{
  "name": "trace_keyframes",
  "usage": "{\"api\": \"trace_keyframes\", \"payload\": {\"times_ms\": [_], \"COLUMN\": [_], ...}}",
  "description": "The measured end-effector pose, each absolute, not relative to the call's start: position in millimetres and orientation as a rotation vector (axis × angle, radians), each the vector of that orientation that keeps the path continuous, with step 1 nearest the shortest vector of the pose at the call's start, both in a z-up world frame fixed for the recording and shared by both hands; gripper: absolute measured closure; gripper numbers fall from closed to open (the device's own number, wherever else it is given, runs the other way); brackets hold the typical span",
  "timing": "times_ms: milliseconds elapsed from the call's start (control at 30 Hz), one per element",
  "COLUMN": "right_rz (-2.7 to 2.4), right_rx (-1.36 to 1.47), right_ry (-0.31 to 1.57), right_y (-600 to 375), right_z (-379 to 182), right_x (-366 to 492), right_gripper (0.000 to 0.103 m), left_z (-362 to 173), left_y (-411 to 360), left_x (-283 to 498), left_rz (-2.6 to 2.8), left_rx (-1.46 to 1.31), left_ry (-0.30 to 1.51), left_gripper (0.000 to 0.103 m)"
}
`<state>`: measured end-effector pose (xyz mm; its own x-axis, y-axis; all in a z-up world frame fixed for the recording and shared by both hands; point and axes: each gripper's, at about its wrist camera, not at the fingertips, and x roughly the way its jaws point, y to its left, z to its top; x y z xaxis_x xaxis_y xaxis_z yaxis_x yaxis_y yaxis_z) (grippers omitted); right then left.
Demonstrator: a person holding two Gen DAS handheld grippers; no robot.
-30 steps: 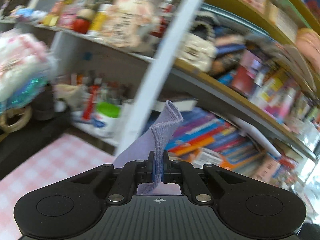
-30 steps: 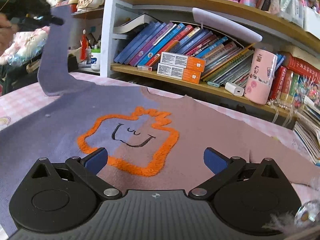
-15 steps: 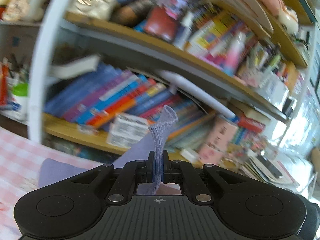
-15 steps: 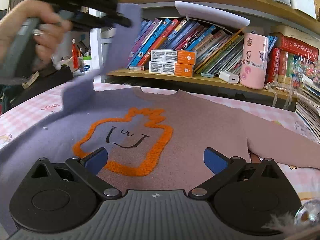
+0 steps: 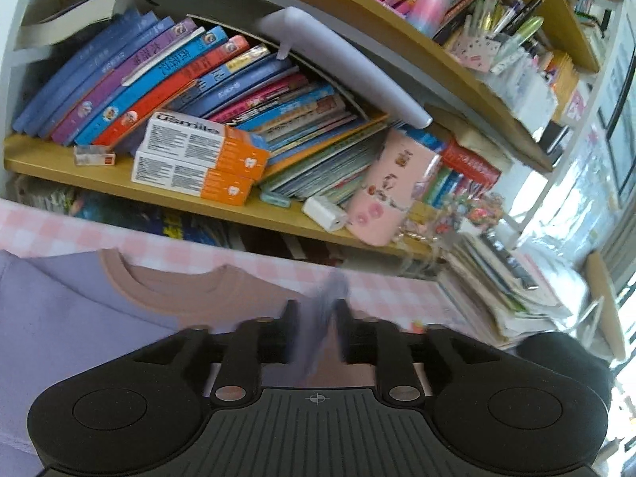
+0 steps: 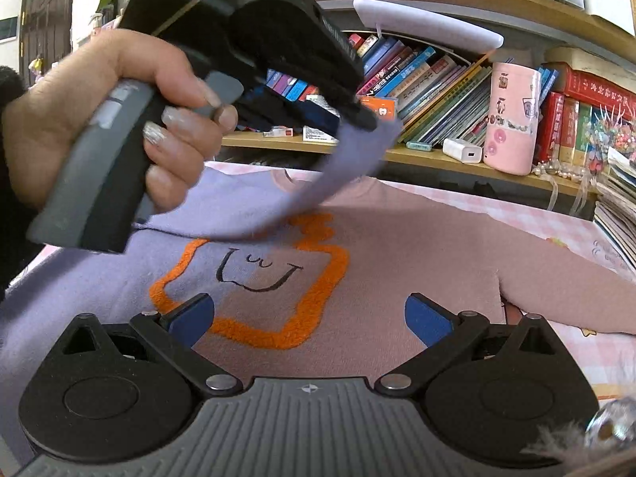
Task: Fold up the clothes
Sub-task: 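Lift the lavender sleeve with the left gripper and fold it across the body, then open the left gripper and release the folded lavender sleeve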
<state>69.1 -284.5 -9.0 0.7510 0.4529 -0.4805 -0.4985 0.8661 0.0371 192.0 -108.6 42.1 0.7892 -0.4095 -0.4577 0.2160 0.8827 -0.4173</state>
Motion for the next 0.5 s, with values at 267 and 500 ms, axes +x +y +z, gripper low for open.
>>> {"api": "trace_keyframes", "payload": {"times_ms": [267,500], "right_rz": [0.512,0.506], "right_rx": [-0.072,-0.083], "right_ry": [0.508,0.510], "right_y": [-287,-285], "right_z": [-9,-10], "right_x": [71,70], "right_gripper": [0.000,0.000], "left_z": [81,33], "left_y": [-95,-49], "left_x": [116,36], "left_rz": [-0.386,-0.132], "left_rx": [-0.116,0.108], "left_ry": [0.432,0.494], "left_gripper": [0.023,0.021]}}
